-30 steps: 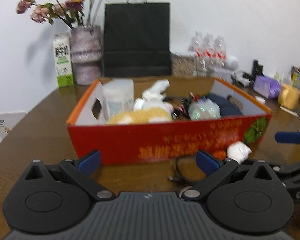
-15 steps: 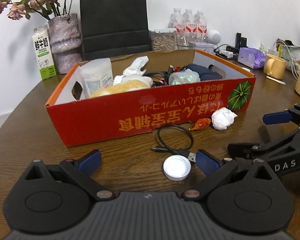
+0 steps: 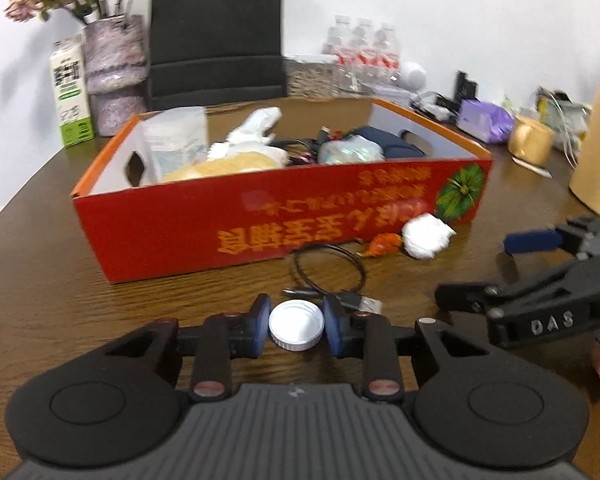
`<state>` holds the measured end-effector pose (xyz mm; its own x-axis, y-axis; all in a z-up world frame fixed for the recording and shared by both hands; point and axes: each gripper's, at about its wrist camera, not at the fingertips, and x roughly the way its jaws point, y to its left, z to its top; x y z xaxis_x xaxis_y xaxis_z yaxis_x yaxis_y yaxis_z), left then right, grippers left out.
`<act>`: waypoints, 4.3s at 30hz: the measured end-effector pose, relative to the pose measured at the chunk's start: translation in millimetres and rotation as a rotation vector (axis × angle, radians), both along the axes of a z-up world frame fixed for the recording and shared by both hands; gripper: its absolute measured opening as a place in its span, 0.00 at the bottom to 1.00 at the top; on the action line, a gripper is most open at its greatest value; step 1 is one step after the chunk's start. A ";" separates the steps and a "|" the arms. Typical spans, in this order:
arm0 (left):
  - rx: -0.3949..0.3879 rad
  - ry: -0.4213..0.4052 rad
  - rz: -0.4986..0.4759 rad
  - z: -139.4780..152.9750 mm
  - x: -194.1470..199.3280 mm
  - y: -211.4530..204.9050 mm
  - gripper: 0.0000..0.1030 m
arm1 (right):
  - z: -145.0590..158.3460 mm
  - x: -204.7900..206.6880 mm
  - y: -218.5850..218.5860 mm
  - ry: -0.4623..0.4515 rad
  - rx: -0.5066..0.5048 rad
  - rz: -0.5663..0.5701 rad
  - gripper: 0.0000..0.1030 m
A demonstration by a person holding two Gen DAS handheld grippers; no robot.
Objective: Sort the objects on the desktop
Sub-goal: 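Grasp the white bottle cap with the left tool while the right tool grasps the black USB cable, then carry the cap and USB cable over the box, then lower both tools into the box and open them to release cap and cable, then withdraw both tools from the box toward the tissue and orange item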
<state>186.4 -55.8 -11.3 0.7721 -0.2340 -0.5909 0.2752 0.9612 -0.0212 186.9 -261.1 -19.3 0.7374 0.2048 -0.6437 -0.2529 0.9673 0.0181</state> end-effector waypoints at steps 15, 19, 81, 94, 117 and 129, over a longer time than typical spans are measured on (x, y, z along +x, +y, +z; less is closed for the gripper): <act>-0.069 -0.047 0.157 11.5 10.2 63.9 0.28 | 21.3 -2.9 63.1 -0.097 0.041 0.169 0.82; -0.072 -0.058 0.168 12.4 10.7 79.4 0.28 | 19.4 6.4 88.4 -0.069 0.029 0.205 0.61; -0.067 -0.246 0.180 53.4 94.0 1.5 0.28 | 73.3 78.9 15.2 -0.302 0.285 0.081 0.03; -0.010 -0.314 0.229 53.5 83.9 -3.4 0.86 | 62.6 75.0 22.7 -0.289 0.244 0.074 0.49; -0.008 -0.351 0.310 52.5 78.2 3.1 1.00 | 65.2 65.6 22.4 -0.337 0.197 0.006 1.00; -0.016 -0.347 0.305 52.2 78.5 3.8 1.00 | 65.8 68.0 23.7 -0.338 0.192 0.001 1.00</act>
